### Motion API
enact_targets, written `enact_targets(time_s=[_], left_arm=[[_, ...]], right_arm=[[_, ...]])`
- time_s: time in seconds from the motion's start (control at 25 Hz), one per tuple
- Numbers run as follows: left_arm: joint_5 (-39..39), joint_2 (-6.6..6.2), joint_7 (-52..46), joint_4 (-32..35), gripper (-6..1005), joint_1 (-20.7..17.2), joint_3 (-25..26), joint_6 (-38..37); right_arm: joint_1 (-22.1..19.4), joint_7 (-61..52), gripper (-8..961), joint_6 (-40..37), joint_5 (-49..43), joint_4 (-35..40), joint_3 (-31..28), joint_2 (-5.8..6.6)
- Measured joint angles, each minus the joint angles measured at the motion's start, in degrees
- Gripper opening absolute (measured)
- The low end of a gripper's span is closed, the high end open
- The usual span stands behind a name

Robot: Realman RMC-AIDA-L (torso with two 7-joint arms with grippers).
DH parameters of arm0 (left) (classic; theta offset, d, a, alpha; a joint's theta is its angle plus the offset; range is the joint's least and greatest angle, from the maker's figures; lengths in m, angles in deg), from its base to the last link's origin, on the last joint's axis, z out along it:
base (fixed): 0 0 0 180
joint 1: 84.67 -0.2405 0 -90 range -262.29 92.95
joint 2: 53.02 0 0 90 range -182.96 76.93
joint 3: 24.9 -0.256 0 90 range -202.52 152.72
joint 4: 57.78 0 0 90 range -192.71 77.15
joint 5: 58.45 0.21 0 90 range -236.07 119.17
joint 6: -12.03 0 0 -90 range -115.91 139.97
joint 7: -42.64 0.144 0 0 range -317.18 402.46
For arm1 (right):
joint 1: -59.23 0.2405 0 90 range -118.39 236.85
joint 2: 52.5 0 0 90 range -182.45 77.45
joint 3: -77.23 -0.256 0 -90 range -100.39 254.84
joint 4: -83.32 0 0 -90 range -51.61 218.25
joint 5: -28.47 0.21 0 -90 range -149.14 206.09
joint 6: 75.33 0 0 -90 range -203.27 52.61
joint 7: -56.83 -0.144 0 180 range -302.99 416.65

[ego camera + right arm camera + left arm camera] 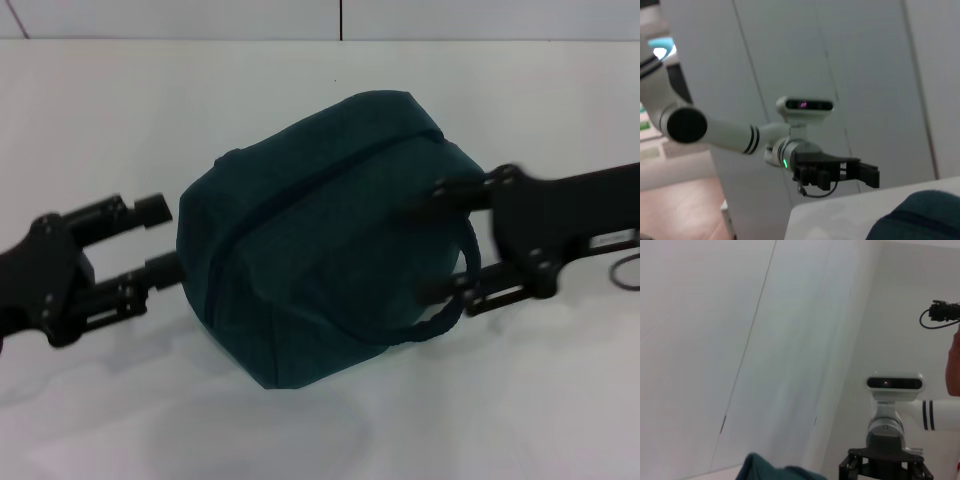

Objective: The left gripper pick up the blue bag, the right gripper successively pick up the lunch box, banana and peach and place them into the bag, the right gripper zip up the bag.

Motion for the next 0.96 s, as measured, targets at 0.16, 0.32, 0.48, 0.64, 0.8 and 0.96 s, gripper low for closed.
enact_targets(time_s=[0.16,0.32,0.48,0.64,0.8,0.96], left_arm=[[1.02,0.11,1.93,-1.49,685,-0.49,-0.02,-0.39],[1.09,0.25,2.32,-1.69,684,-0.55,0.19,-0.56],[1.11,0.22,2.20,-1.71,683,-0.08,0.20,-0.60],[1.14,0.20,2.22,-1.74,684,0.42,0.09,-0.60],[1.17,0.04,2.08,-1.77,684,0.60,0.00,-0.58],[1.17,0.02,2.03,-1.78,684,0.75,-0.01,-0.56]], right_arm=[[0.75,0.11,797,1.37,-3.12,1.43,-0.01,-1.85],[0.77,0.18,797,2.12,-3.31,1.47,-0.02,-1.98],[0.51,0.18,797,2.23,-3.38,1.46,-0.02,-1.91],[0.42,0.16,797,2.29,-3.42,1.32,-0.23,-1.90],[0.15,0.16,797,1.87,-3.40,1.16,-1.27,-1.98],[-0.80,0.20,797,1.56,-3.19,1.59,-1.70,-1.98]])
